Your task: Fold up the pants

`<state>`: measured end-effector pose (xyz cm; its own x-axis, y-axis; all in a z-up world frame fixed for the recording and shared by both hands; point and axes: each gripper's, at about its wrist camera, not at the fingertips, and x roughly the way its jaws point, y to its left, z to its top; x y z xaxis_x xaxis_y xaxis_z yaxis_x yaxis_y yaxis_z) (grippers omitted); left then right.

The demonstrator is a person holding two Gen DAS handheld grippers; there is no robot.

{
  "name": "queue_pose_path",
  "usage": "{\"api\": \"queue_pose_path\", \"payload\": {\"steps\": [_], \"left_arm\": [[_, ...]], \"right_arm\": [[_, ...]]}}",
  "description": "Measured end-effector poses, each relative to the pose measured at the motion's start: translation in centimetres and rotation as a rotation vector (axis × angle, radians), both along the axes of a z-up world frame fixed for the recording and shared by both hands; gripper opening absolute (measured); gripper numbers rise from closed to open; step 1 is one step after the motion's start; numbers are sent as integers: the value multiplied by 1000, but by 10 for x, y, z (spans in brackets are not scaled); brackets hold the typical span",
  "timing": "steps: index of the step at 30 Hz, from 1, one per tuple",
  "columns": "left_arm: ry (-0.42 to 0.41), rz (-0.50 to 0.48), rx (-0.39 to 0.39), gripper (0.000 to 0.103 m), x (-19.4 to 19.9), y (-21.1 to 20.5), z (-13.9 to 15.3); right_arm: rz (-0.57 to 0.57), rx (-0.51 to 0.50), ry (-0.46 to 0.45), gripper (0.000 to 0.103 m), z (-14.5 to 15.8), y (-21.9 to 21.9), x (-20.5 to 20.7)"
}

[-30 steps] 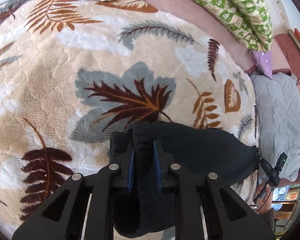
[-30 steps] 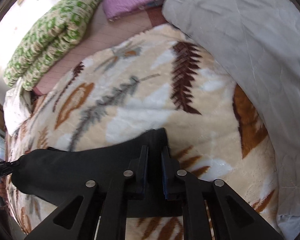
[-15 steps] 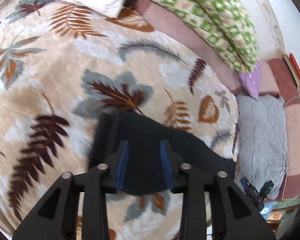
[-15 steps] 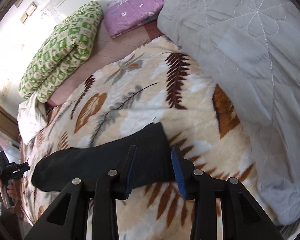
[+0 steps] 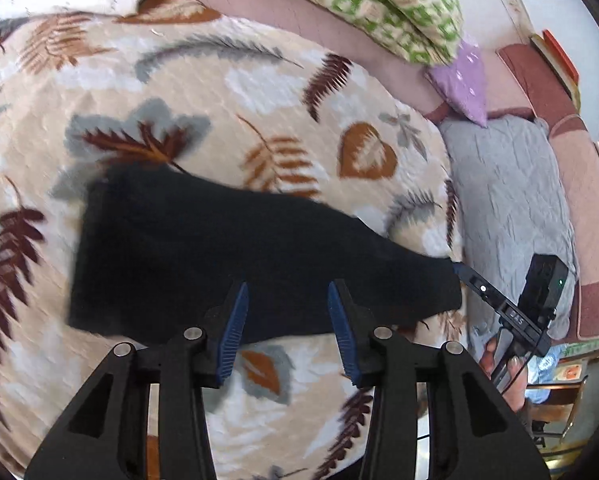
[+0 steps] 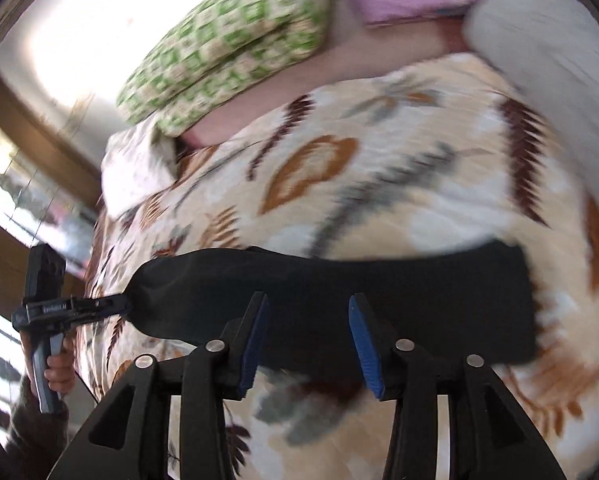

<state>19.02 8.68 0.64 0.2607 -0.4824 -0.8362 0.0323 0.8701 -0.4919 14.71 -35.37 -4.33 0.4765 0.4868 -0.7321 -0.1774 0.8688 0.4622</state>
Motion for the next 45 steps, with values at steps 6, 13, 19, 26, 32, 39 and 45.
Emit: {"api": "queue_pose_path", "payload": {"steps": [6,13,19,26,32,39,45], "left_arm": [[33,40,83,40,41,54,-8],[122,25,102,40,66,77,-46],[146,-23,139,40,68,66,-63],[149,-45,106,46,69,66,-62],[149,-45,104,47,69,65,-65],[138,-49,95,51,66,65,-64],[141,-37,90,51,65,66,-64]], "right_arm": [[173,-136,58,45,-35,97,87],[325,-246,97,43,-70,150,105],[506,-360,39,46,-68,170,72],[468,-188,116,46,-61,147,86],[320,90,233,46,-66,132,111],[217,195,439,47,-94,129,113],[142,217,472,45,-95,114,126]]}}
